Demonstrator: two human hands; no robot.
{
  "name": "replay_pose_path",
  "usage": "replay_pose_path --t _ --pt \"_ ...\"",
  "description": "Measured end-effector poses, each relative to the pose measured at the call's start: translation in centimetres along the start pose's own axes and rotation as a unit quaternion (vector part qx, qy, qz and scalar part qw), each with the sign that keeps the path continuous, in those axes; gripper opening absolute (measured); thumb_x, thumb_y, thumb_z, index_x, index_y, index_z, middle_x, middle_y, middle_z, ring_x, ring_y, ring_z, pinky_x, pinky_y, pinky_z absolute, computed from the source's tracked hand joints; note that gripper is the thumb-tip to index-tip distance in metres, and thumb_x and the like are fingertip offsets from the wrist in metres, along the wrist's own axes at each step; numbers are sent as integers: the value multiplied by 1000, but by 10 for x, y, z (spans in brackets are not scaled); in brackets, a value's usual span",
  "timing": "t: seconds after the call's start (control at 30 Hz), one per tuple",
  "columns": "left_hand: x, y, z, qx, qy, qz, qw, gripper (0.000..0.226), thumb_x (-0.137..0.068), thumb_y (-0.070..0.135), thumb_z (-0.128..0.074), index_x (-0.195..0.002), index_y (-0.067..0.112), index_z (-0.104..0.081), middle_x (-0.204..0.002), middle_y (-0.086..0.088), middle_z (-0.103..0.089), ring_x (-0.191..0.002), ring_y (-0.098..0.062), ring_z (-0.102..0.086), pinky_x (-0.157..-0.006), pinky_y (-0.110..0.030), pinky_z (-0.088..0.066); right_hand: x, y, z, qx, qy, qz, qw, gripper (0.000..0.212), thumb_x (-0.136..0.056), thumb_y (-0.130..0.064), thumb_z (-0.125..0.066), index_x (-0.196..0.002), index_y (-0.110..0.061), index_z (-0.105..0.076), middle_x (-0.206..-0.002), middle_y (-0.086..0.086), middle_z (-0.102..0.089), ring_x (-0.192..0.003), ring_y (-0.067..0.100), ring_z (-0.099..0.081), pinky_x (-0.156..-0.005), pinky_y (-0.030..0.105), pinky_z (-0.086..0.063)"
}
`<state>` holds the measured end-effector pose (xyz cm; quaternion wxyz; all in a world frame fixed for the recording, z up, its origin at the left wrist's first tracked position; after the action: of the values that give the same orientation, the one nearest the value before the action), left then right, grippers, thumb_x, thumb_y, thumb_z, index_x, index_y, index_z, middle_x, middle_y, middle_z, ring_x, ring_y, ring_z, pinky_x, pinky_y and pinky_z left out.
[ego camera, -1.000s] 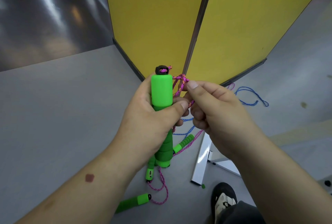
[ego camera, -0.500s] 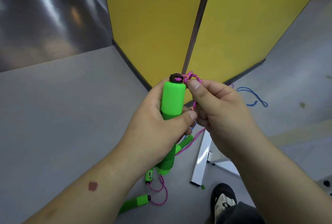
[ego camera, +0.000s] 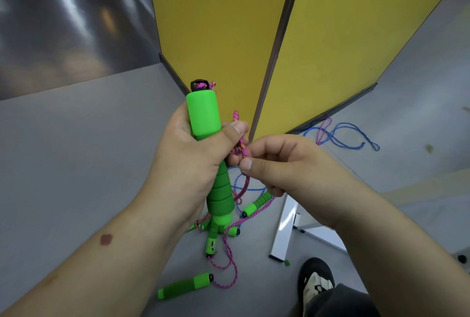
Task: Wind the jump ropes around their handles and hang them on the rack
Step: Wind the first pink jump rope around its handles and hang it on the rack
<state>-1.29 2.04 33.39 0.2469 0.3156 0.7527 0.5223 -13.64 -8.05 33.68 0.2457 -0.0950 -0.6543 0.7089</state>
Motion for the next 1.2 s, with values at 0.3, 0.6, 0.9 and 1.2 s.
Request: replay_pose_path --t 0.3,0.6,0.9,1.2 --pt "12 -7 -7 -47 -90 24 995 39 -90 -4 -72 -105 31 -63 -82 -14 -74 -69 -18 -70 -61 -25 -56 -1 -10 7 -118 176 69 975 9 -92 -11 -68 -98 -10 -75 -69 1 -64 -46 6 -46 -46 17 -35" --pt "2 5 -2 52 -6 25 998 44 -92 -3 -68 -121 30 -58 -72 0 -74 -62 -12 -69 -55 -21 -56 -2 1 -2 -54 -7 -26 998 21 -96 -35 -61 -90 -21 -76 -86 -3 -73 -63 12 -48 -57 27 -40" --pt "5 1 1 -15 -27 29 999 37 -88 5 -76 -103 34 -61 -83 1 -77 -75 -24 -71 -51 -23 -51 -4 -4 4 -59 95 76 991 15 -97 -12 -63 -98 -13 -77 -81 1 -73 -61 10 -49 -57 24 -40" --pt "8 -3 -9 -21 -71 0 997 44 -88 -12 -71 -104 28 -61 -75 -10 -69 -60 -18 -66 -59 -27 -56 -7 -1 3 -78 125 46 988 24 -95 -30 -63 -100 -10 -77 -82 12 -63 -65 13 -49 -56 24 -38"
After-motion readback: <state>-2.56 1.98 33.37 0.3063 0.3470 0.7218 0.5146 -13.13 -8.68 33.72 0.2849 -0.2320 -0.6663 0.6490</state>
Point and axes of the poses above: each hand's wrist, its own x-axis away from the middle knuckle, its own z-axis out of the back of the hand, y = z × x, the point moved 2 cm from there along -x, towards the middle knuckle
